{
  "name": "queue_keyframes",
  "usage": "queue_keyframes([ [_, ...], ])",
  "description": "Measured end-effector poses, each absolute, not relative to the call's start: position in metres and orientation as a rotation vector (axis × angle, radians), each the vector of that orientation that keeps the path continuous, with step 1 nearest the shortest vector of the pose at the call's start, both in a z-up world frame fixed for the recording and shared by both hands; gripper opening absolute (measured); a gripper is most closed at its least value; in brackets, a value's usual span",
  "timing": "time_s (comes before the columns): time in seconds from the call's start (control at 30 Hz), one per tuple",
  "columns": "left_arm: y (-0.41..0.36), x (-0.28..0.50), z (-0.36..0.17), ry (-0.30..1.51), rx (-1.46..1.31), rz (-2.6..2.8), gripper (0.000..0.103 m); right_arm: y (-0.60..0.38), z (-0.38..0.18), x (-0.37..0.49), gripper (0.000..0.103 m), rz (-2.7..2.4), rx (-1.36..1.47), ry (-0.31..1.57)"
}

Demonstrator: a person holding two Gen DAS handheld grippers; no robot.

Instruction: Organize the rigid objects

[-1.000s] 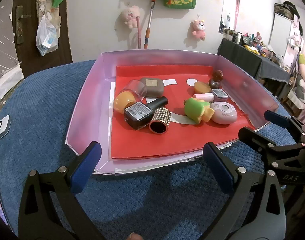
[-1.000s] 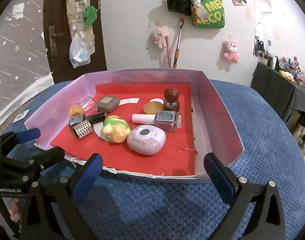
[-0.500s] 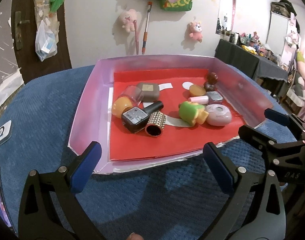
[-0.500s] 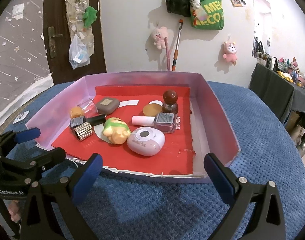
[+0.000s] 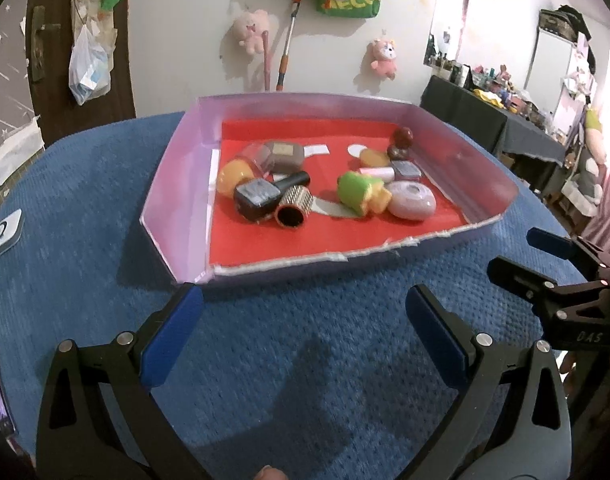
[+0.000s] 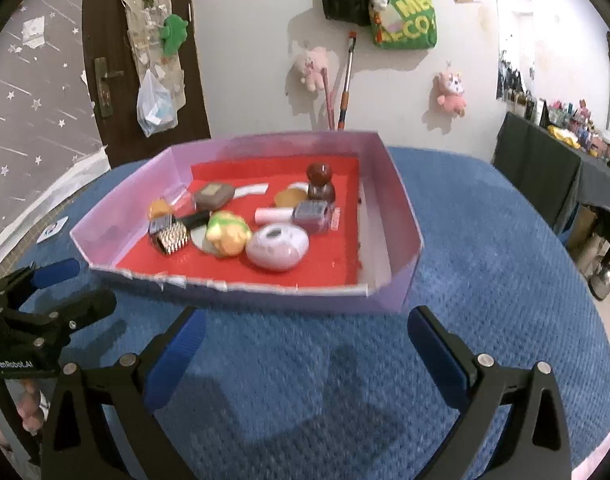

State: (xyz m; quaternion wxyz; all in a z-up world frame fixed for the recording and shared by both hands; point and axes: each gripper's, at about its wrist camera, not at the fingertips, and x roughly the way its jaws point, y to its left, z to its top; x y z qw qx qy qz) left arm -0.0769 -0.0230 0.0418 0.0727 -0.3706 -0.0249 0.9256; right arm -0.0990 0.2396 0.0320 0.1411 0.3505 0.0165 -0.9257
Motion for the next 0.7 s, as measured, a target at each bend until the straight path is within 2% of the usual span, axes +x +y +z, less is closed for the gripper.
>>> queue_keyframes([
  [0.7, -0.023, -0.072, 0.011, -0.115, -1.242, 2.733, 0.103, 0.244, 0.001, -0.092, 0.103, -2.634, 1.165, 0.087],
])
